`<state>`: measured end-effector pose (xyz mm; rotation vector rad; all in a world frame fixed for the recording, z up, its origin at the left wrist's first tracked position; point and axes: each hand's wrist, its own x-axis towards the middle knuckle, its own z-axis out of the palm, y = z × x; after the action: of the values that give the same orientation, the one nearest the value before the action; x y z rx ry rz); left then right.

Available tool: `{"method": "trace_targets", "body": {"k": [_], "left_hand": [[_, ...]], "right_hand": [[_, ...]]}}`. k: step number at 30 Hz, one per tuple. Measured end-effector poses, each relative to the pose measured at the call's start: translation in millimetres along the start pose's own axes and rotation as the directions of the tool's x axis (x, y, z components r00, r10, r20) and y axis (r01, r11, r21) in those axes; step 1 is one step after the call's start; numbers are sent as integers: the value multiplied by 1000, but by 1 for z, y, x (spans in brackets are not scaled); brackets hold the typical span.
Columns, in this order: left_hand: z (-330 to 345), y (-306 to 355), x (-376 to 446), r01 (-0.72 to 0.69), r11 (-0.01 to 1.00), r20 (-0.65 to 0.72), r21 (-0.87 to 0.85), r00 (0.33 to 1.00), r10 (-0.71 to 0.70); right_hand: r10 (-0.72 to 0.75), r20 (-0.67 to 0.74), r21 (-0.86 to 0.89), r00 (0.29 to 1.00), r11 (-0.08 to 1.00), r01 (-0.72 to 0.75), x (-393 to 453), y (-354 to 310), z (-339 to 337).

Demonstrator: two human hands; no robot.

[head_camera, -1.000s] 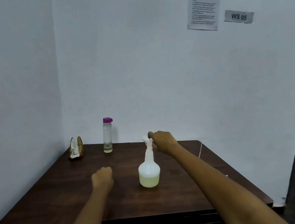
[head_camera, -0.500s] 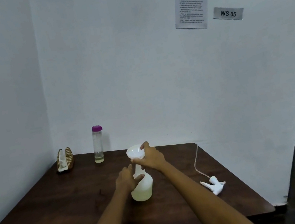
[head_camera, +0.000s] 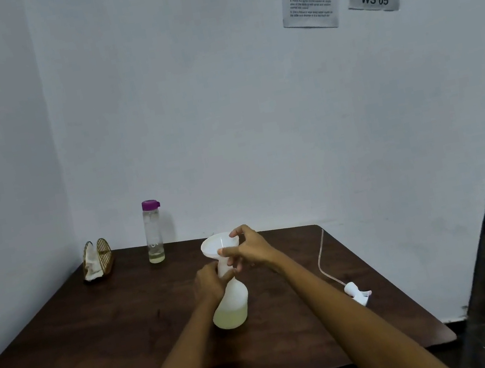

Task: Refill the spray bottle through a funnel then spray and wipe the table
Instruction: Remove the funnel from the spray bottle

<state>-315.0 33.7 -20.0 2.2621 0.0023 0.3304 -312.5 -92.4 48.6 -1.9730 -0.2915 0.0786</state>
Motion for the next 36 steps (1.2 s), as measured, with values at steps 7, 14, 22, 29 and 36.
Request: {"method": "trace_targets", "body": {"k": [7, 14, 22, 29, 36], "left_hand": [[-5, 3, 3, 71, 997, 33, -17, 997, -71], [-8, 5, 6, 128, 989, 57, -72, 991, -124], [-9, 5, 8, 130, 989, 75, -64, 989, -126], [-8, 2, 10, 124, 991, 87, -47, 989, -120], [-7, 3, 10, 120, 991, 84, -54, 990, -116]], "right_hand": [[97, -148, 64, 984, 994, -88, 13, -10, -17], [116, -118, -16, 986, 993, -118, 15, -12, -23], [113, -93, 12, 989, 994, -113, 19, -11, -27], [107, -81, 31, 991, 994, -105, 20, -12, -30], [128, -63, -19, 990, 991, -130, 21, -15, -33]]}}
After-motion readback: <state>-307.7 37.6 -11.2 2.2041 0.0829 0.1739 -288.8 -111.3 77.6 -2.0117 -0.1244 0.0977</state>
